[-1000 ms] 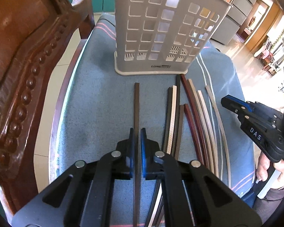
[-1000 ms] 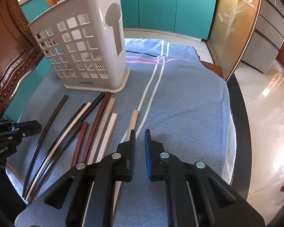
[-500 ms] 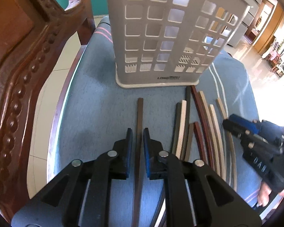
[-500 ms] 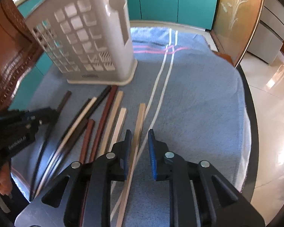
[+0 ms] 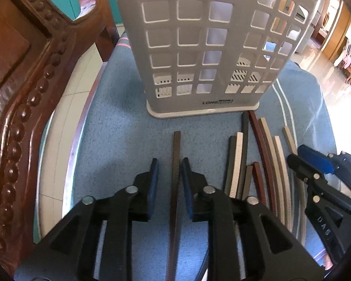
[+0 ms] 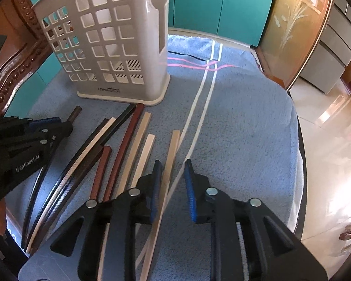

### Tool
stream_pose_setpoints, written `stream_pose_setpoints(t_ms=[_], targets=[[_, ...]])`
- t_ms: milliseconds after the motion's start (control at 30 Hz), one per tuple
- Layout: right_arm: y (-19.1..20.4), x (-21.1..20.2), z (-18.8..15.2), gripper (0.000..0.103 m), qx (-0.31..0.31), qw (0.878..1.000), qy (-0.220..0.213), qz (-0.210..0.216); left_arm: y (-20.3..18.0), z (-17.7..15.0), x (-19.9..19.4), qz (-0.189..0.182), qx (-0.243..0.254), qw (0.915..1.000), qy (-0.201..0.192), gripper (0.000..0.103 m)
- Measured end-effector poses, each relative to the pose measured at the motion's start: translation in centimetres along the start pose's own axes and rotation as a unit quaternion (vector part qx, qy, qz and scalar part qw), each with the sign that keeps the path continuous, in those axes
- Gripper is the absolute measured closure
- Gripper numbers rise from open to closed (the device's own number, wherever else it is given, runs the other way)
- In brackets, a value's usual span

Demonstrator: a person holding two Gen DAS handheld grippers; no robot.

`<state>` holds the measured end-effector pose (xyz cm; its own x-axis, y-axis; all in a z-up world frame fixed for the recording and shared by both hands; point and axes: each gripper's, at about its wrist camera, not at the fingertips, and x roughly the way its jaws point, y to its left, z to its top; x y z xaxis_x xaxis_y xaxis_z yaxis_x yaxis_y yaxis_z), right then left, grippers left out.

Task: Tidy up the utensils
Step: 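Close the left tool on the dark brown chopstick while the right tool grasps the light wooden chopstick, then lift both chopsticks and drop them into the basket, opening both tools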

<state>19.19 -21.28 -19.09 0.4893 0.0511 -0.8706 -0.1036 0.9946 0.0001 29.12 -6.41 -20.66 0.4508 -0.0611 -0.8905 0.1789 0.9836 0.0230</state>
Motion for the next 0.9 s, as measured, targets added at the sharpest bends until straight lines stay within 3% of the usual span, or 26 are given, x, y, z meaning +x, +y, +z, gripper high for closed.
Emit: stream_pose_setpoints(t_ms=[33, 100, 267, 333, 400, 467, 567, 700, 900], targets=[[-0.1, 0.0, 0.1, 0.07, -0.002, 1.0, 0.003, 0.001, -0.2, 0.0, 0.1, 0.005, 0.001, 1.0, 0.0, 0.07], [-0.3, 0.2, 0.4, 0.047, -0.004, 1.0, 0.009, -0.008, -0.5, -0.1, 0.2, 0.008, -0.001, 1.0, 0.001, 0.066], [-0.9, 0.4, 0.5, 0.047, 0.014, 1.0, 0.012, -0.006, 0.0, -0.9, -0.2, 0.002, -0.002, 1.0, 0.003, 0.066], [-0.9, 0.3, 0.5, 0.055, 0.011, 1.0, 0.007, -0.007, 0.1, -1.1, -0.3, 0.002, -0.002, 1.0, 0.004, 0.067], [-1.0, 0.2, 0.5, 0.078, 0.017, 1.0, 0.002, -0.006, -0.1, -1.1, -0.2, -0.003, -0.004, 1.0, 0.004, 0.071], [-1.5, 0.1, 0.7, 0.093, 0.03, 1.0, 0.002, 0.006, -0.1, -1.4, -0.5, -0.011, -0.003, 0.9999, 0.005, 0.081], [-2.3, 0.2, 1.1, 0.095, 0.045, 0.999, 0.005, 0.024, -1.0, -1.4, -0.3, -0.015, 0.003, 0.9999, 0.003, 0.096], [-3.2, -0.6, 1.2, 0.096, 0.056, 0.998, -0.014, 0.021, -1.2, -1.8, -1.2, -0.02, -0.005, 0.9998, -0.009, 0.096], [-4.6, -7.8, 1.5, 0.096, 0.056, 0.992, -0.111, 0.036, -0.3, -2.6, -7.0, -0.028, -0.016, 0.9955, -0.089, 0.096]])
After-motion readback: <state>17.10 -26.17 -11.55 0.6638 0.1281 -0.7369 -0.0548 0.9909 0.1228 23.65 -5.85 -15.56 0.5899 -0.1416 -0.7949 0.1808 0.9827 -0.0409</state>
